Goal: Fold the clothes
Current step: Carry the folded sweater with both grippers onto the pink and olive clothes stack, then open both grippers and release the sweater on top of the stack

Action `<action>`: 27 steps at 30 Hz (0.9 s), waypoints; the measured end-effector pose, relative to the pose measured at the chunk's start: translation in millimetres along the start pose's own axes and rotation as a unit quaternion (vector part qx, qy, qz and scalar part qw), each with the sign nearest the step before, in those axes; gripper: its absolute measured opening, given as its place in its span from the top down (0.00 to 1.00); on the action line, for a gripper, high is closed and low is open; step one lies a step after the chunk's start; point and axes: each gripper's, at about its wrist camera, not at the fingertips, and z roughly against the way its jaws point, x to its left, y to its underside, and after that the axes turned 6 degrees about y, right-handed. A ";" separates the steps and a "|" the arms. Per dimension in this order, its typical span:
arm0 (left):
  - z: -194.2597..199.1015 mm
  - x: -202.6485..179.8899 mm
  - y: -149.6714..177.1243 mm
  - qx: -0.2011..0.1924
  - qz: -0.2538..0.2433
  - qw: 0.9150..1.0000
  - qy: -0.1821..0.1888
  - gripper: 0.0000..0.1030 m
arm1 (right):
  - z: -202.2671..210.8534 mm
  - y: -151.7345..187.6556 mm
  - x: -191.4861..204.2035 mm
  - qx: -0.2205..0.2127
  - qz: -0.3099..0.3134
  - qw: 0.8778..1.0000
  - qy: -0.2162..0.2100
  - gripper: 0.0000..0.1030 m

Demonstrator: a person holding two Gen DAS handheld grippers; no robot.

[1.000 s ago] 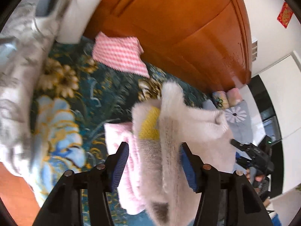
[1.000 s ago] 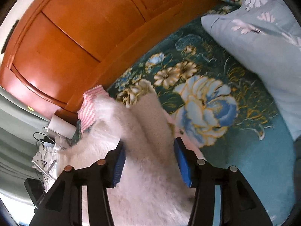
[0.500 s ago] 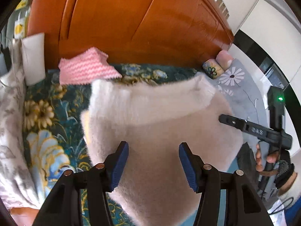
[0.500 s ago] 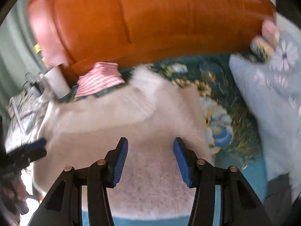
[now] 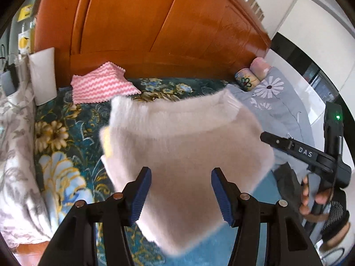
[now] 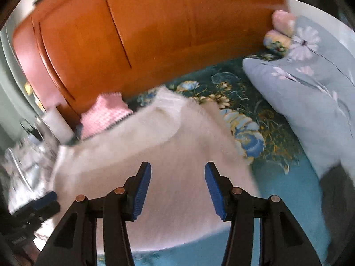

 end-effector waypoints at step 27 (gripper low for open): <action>-8.6 42.4 80.4 -0.044 0.013 0.999 -0.003 0.00 | 19.6 138.7 69.6 -0.059 -0.023 0.989 0.131 0.18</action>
